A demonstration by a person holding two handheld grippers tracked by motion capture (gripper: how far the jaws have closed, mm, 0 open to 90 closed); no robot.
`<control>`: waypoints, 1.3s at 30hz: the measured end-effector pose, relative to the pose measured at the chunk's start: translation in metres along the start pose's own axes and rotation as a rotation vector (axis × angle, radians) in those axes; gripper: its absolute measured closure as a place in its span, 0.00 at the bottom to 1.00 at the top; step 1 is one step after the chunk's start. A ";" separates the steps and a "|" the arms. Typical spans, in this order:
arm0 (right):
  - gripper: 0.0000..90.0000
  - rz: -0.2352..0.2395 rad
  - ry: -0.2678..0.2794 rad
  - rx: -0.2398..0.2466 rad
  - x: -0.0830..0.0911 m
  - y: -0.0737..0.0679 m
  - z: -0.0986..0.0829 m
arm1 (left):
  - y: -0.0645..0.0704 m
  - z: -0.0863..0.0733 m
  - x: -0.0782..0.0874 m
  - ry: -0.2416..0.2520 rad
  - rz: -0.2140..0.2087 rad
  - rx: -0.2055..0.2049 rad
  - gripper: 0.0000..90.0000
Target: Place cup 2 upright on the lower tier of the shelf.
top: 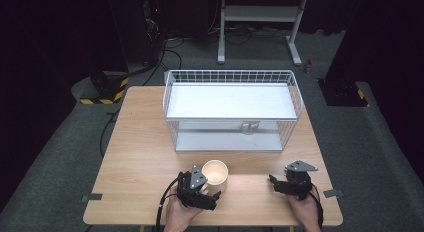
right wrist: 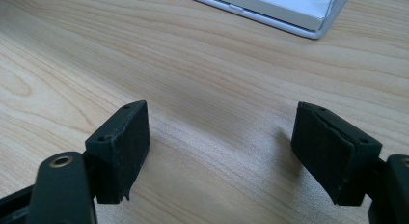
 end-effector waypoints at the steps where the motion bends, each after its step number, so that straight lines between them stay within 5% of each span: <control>1: 0.24 0.000 0.000 0.000 0.000 0.000 0.000 | 0.000 0.001 -0.001 0.002 0.000 -0.001 0.00; 39: 0.24 -0.003 -0.001 -0.002 0.000 0.000 0.000 | 0.003 0.017 -0.017 0.039 0.041 -0.012 0.10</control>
Point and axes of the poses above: each handheld gripper's, and its own axes: x roughly backward along the jaws, z roughly out of its top, y roughly to its right, the point moved 2 cm from there along -x, roughly forward along the jaws, and after that the axes turned 7 degrees about -z, right-handed, at the moved point
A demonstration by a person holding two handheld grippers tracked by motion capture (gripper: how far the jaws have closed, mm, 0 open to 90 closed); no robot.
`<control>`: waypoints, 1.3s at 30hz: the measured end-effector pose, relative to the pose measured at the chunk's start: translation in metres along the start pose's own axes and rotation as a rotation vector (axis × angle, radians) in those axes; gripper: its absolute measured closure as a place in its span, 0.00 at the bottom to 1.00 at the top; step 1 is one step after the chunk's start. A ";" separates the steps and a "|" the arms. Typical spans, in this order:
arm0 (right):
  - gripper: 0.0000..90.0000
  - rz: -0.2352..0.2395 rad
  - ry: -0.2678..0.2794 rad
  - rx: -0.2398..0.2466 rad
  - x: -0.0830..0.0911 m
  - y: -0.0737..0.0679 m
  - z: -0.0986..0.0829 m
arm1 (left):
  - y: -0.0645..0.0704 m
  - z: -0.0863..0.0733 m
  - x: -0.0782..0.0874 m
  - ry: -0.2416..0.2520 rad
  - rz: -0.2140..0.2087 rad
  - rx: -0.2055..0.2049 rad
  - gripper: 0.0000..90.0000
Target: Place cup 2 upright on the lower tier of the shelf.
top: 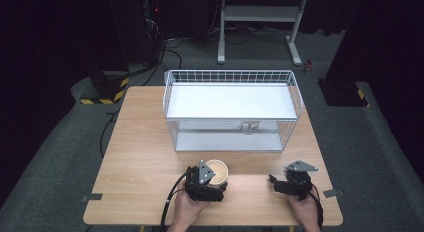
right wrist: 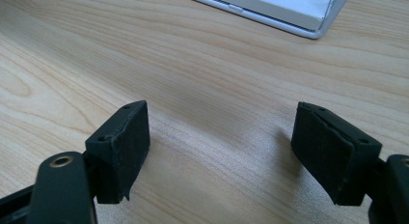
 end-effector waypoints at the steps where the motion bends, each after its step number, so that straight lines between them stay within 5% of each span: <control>1: 0.24 0.000 0.000 -0.001 0.000 0.000 0.000 | 0.000 0.000 0.000 0.000 0.000 -0.001 0.10; 39: 0.24 0.000 0.000 0.000 0.000 0.000 0.000 | -0.009 0.004 0.001 0.017 0.027 0.031 0.10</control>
Point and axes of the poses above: each handheld gripper's, and its own axes: x roughly backward along the jaws, z roughly out of its top, y roughly to its right, the point moved 2 cm from there along -x, roughly forward along the jaws, and after that the axes turned 7 degrees about -z, right-handed, at the moved point
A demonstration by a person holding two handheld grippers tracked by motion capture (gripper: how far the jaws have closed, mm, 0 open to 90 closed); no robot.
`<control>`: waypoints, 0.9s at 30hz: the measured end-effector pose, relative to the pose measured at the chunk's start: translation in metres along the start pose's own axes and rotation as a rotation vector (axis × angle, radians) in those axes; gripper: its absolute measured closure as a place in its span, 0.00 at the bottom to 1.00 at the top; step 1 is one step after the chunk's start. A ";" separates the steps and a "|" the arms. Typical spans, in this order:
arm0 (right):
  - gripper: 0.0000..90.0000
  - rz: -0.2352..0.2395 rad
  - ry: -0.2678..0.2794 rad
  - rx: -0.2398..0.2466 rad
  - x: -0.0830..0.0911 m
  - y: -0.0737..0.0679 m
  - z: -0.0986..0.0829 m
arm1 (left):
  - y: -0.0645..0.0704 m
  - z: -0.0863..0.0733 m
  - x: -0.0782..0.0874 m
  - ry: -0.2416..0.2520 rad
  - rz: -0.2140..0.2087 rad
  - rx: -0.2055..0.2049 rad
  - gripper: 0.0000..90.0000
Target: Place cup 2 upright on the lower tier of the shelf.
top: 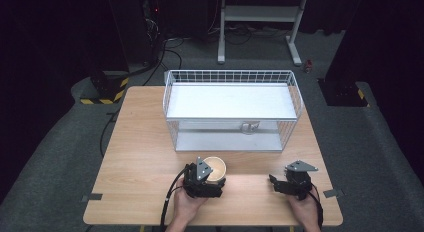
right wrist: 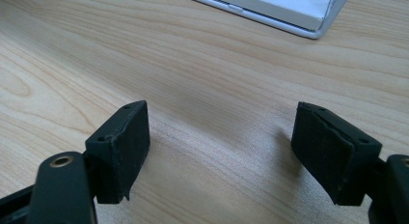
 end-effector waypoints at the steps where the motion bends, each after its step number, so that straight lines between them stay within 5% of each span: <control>1: 0.24 0.000 0.000 0.000 0.000 0.000 0.000 | 0.000 0.000 0.000 0.000 0.000 0.000 0.10; 27: 0.24 0.000 0.000 0.000 0.000 0.000 0.000 | -0.031 0.029 -0.004 -0.007 0.074 0.030 0.10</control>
Point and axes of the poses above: each handheld gripper's, and its own axes: x roughly backward along the jaws, z roughly out of its top, y roughly to its right, the point moved 2 cm from there along -x, roughly forward along the jaws, and after that the axes turned 7 degrees about -z, right-handed, at the moved point
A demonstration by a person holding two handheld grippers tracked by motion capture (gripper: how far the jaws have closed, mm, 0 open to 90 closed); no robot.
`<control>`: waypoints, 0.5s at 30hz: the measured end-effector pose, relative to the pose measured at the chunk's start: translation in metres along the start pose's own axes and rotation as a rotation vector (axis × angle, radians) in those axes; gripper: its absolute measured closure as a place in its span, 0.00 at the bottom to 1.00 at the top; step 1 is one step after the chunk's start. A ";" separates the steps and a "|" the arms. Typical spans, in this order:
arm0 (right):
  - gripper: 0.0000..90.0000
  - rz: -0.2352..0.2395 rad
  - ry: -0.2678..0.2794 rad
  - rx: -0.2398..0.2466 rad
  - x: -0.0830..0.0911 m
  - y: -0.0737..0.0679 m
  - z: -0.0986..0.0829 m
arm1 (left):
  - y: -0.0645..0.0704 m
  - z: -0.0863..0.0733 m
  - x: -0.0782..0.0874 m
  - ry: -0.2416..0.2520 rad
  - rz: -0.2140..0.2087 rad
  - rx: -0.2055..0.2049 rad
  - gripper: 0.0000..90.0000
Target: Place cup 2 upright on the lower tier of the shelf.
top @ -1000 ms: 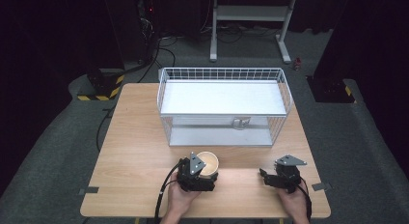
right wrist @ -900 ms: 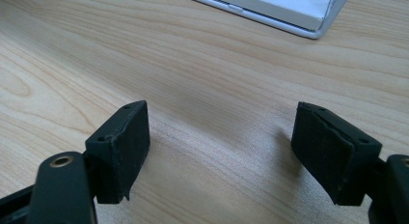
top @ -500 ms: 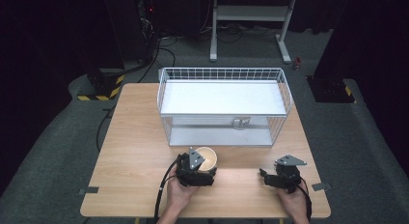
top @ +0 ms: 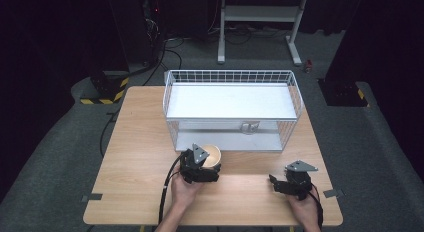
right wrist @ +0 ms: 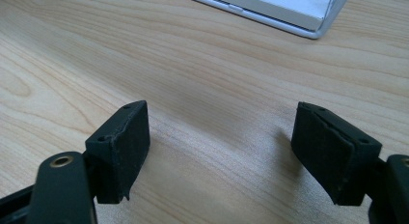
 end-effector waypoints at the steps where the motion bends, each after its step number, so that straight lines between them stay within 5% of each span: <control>1: 0.24 0.000 0.000 0.000 0.000 0.000 0.000 | -0.001 0.001 0.000 0.002 0.000 0.002 0.10; 15: 0.24 0.000 0.000 0.000 0.000 0.000 0.000 | -0.017 0.016 -0.012 -0.015 0.034 0.006 0.10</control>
Point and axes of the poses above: each handheld gripper's, and its own axes: x roughly backward along the jaws, z roughly out of its top, y roughly to its right, the point moved 2 cm from there along -x, roughly forward along the jaws, and after that the axes turned 7 degrees about -z, right-handed, at the moved point
